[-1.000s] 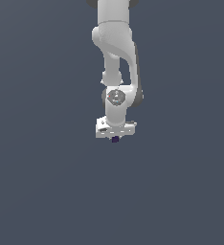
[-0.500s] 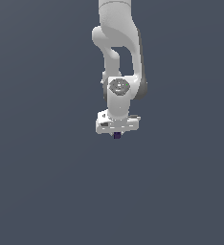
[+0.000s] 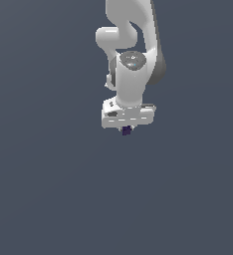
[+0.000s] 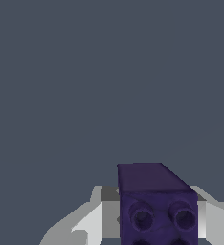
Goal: Pick up the object and move it to a goal position.
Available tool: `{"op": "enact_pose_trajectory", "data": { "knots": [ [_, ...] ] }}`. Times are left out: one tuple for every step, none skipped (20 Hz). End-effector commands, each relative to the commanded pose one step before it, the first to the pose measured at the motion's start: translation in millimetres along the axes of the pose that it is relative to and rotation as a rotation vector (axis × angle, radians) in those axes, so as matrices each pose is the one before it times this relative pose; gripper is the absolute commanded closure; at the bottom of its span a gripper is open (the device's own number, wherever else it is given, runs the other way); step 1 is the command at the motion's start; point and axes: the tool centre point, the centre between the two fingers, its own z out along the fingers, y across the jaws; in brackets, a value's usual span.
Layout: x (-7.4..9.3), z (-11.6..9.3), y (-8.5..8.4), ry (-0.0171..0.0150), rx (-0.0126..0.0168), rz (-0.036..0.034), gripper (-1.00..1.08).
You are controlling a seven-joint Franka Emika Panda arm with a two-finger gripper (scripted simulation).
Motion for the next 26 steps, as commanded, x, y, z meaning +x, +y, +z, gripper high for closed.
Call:
{"op": "enact_pose_trajectory", "data": {
  "knots": [
    [3.81, -27.47, -4.06, -0.00038, 0.00001, 0.00005, 1.08],
    [1.71, -10.62, -1.56, 0.0, 0.0, 0.0, 1.08],
    [1.71, -10.57, -1.55, 0.0, 0.0, 0.0, 1.08],
    [1.72, -10.51, -1.55, 0.0, 0.0, 0.0, 1.08],
    [1.73, -10.46, -1.54, 0.0, 0.0, 0.0, 1.08],
    [1.74, -10.42, -1.53, 0.0, 0.0, 0.0, 1.08],
    [1.75, -10.37, -1.52, 0.0, 0.0, 0.0, 1.08],
    [1.76, -10.32, -1.51, 0.0, 0.0, 0.0, 1.08],
    [1.78, -10.27, -1.51, 0.0, 0.0, 0.0, 1.08],
    [1.79, -10.22, -1.5, 0.0, 0.0, 0.0, 1.08],
    [1.81, -10.16, -1.49, 0.0, 0.0, 0.0, 1.08],
    [1.82, -10.11, -1.48, 0.0, 0.0, 0.0, 1.08],
    [1.83, -10.05, -1.47, 0.0, 0.0, 0.0, 1.08],
    [1.85, -9.98, -1.46, 0.0, 0.0, 0.0, 1.08],
    [1.86, -9.91, -1.45, 0.0, 0.0, 0.0, 1.08],
    [1.85, -9.67, -1.42, 0.0, 0.0, 0.0, 1.08],
    [1.8, -9.27, -1.36, 0.0, 0.0, 0.0, 1.08],
    [1.75, -8.91, -1.31, 0.0, 0.0, 0.0, 1.08],
    [1.71, -8.57, -1.26, 0.0, 0.0, 0.0, 1.08],
    [1.67, -8.25, -1.21, 0.0, 0.0, 0.0, 1.08],
    [1.64, -7.95, -1.17, 0.0, 0.0, 0.0, 1.08],
    [1.6, -7.66, -1.13, 0.0, 0.0, 0.0, 1.08],
    [1.57, -7.39, -1.09, 0.0, 0.0, 0.0, 1.08],
    [1.54, -7.13, -1.05, 0.0, 0.0, 0.0, 1.08],
    [1.51, -6.88, -1.02, 0.0, 0.0, 0.0, 1.08],
    [1.48, -6.64, -0.98, 0.0, 0.0, 0.0, 1.08]
  ]
}}
